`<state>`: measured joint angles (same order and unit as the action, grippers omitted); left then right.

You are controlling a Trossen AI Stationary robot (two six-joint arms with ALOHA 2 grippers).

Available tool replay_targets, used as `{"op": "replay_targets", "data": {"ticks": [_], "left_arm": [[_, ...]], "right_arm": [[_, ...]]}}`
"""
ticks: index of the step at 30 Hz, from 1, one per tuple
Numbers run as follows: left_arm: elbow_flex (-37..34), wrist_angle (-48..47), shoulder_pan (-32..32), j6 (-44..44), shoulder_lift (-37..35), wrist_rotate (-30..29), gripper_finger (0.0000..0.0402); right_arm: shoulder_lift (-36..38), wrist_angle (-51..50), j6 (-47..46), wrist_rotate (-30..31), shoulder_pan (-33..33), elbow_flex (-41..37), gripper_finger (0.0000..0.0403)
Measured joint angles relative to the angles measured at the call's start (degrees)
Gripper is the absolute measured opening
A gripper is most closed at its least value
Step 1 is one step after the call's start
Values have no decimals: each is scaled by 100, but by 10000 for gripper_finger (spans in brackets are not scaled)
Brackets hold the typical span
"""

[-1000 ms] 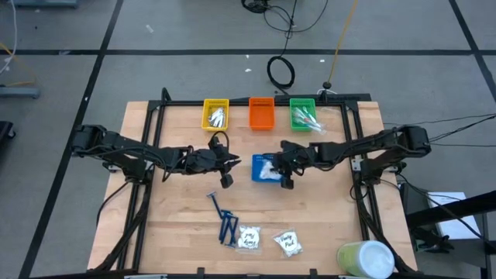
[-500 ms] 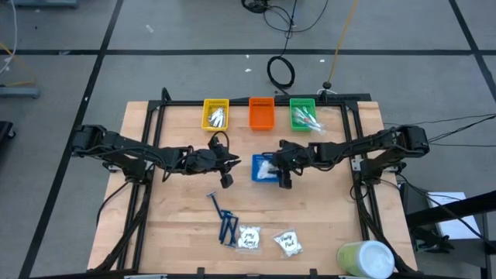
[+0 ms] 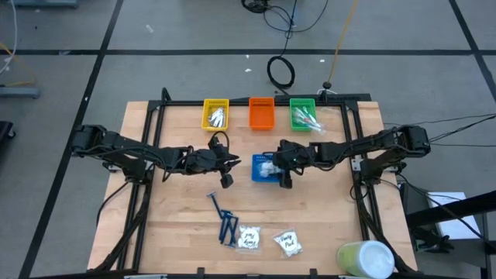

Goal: Pick & Place Travel size toiletries
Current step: Put the white cotton pack into the blue basket

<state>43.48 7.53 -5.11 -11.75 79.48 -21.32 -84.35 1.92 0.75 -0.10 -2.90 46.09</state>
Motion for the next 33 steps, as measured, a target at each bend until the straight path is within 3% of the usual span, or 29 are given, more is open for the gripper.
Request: {"op": "replay_targets", "data": {"ticks": [9, 15, 20, 24, 33], "left_arm": [[0, -2, 61, 0, 0, 0, 65], [0, -2, 64, -1, 0, -2, 65], [0, 0, 64, -2, 0, -2, 65], [0, 0, 64, -30, 0, -4, 65], [0, -2, 64, -263, 0, -4, 65]], "right_arm": [[863, 9, 145, -17, 550, -2, 295], [1143, 2, -474, -306, 1549, 0, 291], [865, -10, -1332, -255, 2742, 0, 291], [499, -59, -2227, 120, 3490, 0, 290], [-635, 47, -2963, 797, 4186, 0, 290]]}}
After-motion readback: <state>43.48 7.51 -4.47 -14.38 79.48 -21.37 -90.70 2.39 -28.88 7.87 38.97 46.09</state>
